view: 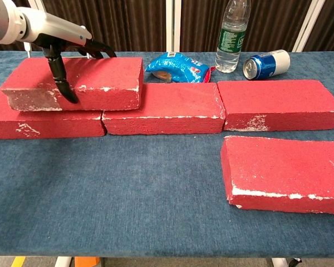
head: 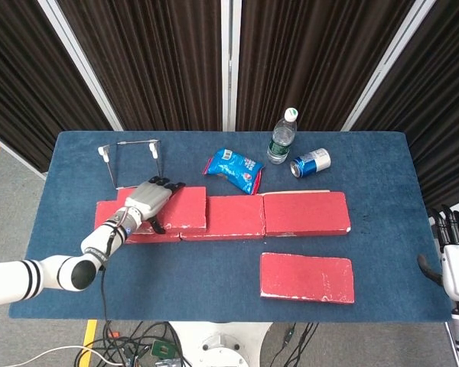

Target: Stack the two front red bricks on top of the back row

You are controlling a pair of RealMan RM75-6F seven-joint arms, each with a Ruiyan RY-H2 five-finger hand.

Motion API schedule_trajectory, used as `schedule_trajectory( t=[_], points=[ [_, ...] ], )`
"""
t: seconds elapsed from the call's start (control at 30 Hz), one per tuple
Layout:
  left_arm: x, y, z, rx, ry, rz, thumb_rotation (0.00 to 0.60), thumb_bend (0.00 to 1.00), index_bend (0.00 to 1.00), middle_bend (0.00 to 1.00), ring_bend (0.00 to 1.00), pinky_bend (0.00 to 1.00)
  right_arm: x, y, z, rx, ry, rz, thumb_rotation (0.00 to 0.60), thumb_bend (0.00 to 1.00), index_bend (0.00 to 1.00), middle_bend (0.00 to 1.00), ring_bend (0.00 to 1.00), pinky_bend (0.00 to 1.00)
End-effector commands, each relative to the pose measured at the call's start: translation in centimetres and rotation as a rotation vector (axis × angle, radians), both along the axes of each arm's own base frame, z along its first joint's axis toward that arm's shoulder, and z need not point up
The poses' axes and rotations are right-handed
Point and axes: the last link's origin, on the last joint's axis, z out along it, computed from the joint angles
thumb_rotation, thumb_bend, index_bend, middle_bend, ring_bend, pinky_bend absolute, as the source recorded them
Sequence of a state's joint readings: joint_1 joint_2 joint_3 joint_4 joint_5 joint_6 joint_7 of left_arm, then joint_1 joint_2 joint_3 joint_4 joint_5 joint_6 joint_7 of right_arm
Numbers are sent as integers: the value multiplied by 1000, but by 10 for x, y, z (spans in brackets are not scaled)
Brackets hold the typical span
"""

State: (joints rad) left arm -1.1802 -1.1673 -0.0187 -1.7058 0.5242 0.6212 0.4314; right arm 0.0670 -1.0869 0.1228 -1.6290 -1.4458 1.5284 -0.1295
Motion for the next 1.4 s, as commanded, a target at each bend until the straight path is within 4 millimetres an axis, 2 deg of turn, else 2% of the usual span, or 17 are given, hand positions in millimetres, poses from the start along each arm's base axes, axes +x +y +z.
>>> schedule_trajectory(
  t=[0.03,0.23,1.17,1.4],
  points=[
    [-1,0,-2,-2,-1,2,600,39,8,243,0,0,0,0,0,1,0,-3,600,211,0,0,0,0],
    [-2,-5,-7,-15,0,-1,600,39,8,244,0,0,-2,0,-1,5,0,-9,600,210,0,0,0,0],
    [-4,-3,-14,-21,-8,0,600,39,8,242,0,0,-3,0,-2,19,-9,-18,600,211,0,0,0,0],
    [-4,-4,-16,-26,-17,6,600,39,8,186,0,0,-5,0,-2,19,-11,-24,600,212,0,0,0,0]
  ],
)
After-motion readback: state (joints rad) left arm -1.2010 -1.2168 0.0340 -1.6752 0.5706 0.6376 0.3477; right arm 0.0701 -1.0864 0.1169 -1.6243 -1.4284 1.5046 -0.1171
